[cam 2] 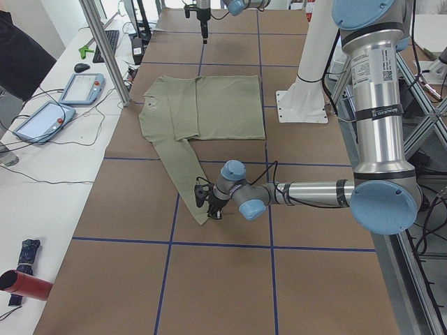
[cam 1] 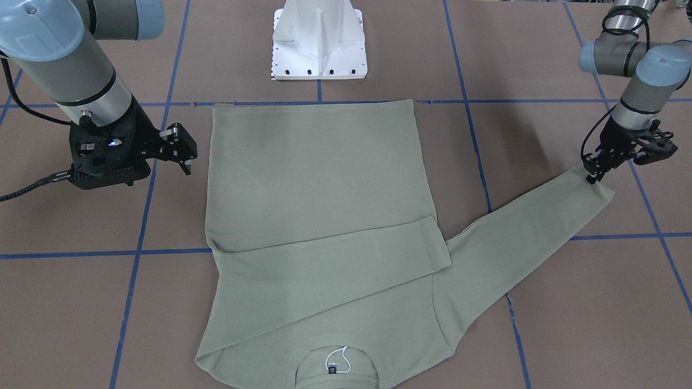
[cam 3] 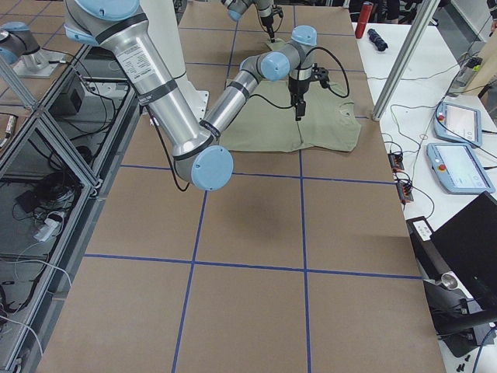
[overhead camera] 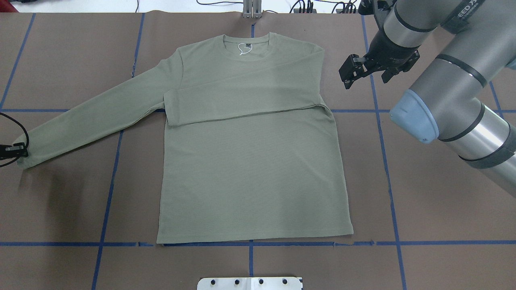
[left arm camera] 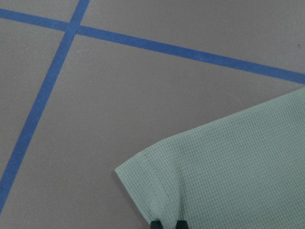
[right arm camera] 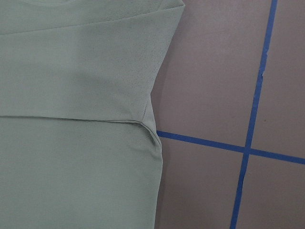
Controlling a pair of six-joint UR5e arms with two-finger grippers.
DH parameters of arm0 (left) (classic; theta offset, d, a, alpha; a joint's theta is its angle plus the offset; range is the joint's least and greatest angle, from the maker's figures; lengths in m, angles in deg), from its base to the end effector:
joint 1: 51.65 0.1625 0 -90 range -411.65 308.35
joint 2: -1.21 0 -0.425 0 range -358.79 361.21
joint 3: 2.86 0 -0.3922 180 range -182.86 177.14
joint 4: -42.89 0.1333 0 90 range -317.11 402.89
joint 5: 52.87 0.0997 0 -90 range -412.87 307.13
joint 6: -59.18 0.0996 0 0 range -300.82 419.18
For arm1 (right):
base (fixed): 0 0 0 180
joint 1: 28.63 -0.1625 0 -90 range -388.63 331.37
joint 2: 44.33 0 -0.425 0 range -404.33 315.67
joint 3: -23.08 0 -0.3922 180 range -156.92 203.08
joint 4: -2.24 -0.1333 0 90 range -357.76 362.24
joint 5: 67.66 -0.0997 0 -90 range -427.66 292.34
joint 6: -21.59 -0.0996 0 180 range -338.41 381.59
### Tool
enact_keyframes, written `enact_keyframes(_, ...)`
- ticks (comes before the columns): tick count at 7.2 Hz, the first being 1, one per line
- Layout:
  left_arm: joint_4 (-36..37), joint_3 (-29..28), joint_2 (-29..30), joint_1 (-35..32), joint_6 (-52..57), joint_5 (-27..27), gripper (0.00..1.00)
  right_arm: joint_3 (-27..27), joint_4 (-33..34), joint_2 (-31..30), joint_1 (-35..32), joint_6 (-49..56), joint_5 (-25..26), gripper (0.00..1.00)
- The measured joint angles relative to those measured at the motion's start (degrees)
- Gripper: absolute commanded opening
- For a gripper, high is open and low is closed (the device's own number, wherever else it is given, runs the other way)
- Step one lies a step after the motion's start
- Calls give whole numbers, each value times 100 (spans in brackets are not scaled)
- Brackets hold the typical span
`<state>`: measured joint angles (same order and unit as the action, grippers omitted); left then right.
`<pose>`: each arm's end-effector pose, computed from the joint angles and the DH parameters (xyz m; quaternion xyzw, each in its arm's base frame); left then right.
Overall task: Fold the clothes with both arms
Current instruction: 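Grasp the other sleeve cuff with the left gripper while the right gripper holds still, then fold the sleeve across the chest with the left gripper while the right gripper draws back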
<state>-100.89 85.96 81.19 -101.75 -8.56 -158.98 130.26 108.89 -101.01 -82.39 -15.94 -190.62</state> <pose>0.2069 -0.4122 0.6602 0.1068 0.3673 -0.1726 0.9077 -0.2982 -0.5406 0.2289 0.0604 -0.3846 -0.0723 0.9183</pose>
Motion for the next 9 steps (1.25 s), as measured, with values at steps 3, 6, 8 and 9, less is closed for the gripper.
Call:
enact_keyframes(3, 92, 390, -44, -2, -17, -123, 0, 19, -2, -73, -32, 2, -8, 100)
enact_keyframes(6, 1013, 1070, 395, 2, -14, -600, 0, 437, 32, -502, -122, 5, -9, 100)
enact_keyframes(8, 2391, 1318, 1546, -12, -21, -779, 0, 786, 48, -1029, -178, 8, -3, 100)
enact_keyframes(9, 3102, 1348, 2213, -14, -64, -797, 0, 873, 49, -1245, -218, 13, -1, 100)
